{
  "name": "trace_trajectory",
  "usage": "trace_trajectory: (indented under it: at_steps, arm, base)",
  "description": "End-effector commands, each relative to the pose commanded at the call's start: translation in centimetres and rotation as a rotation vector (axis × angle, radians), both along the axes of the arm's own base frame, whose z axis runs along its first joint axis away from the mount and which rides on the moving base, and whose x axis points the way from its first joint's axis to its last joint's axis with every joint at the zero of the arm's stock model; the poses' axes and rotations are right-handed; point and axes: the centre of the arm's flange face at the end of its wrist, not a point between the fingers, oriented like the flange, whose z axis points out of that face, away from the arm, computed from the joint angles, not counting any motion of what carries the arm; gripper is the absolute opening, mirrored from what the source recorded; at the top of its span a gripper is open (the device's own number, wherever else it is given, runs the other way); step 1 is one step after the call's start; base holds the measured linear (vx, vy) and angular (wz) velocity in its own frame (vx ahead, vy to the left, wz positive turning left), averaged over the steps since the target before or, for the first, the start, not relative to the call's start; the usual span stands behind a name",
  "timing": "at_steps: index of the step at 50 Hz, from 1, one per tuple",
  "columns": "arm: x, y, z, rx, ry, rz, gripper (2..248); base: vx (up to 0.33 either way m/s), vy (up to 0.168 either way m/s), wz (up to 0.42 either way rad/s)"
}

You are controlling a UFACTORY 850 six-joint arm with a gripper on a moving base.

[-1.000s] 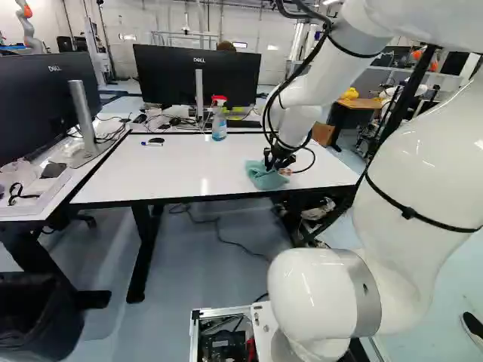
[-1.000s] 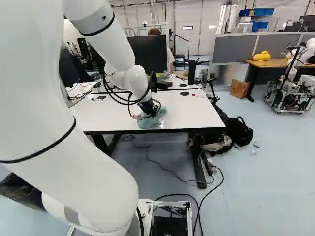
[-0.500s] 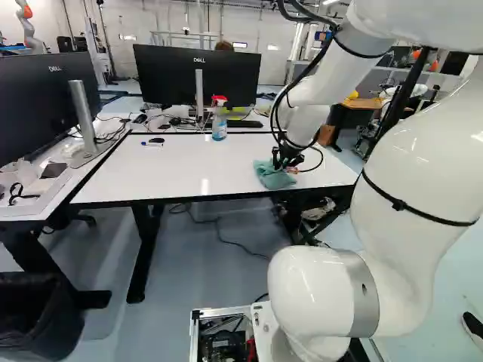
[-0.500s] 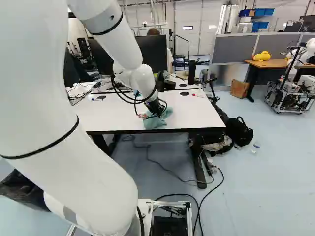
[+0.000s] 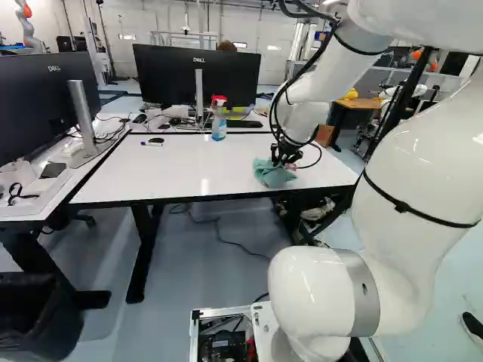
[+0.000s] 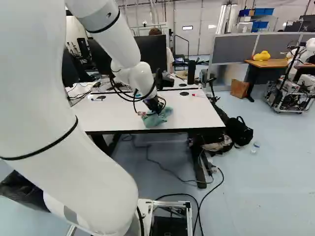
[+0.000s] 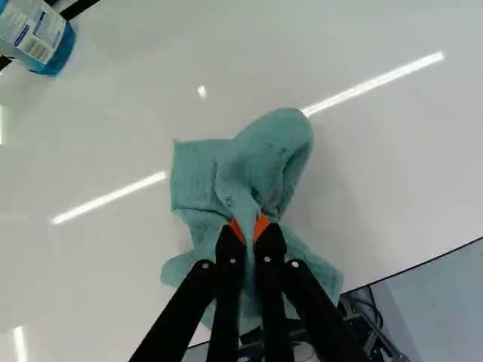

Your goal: Clean the table with the green towel

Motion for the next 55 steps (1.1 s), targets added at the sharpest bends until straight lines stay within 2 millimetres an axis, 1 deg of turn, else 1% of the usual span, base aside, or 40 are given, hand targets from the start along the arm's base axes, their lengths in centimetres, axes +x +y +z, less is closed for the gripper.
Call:
trace_trajectory:
  at_steps: [11,23,55]
  arm:
    - [0.8,1.6,1.4,-0.004,-0.031,0.039,30]
    - [1.4,3.6,1.4,-0.004,-0.031,0.085,30]
    - [1.5,9.0,1.4,-0.002,-0.032,0.206,30]
  base:
    - [0.0,0.0,0.0]
    - [0.0,0.0,0.0]
    - [0.0,0.0,0.0]
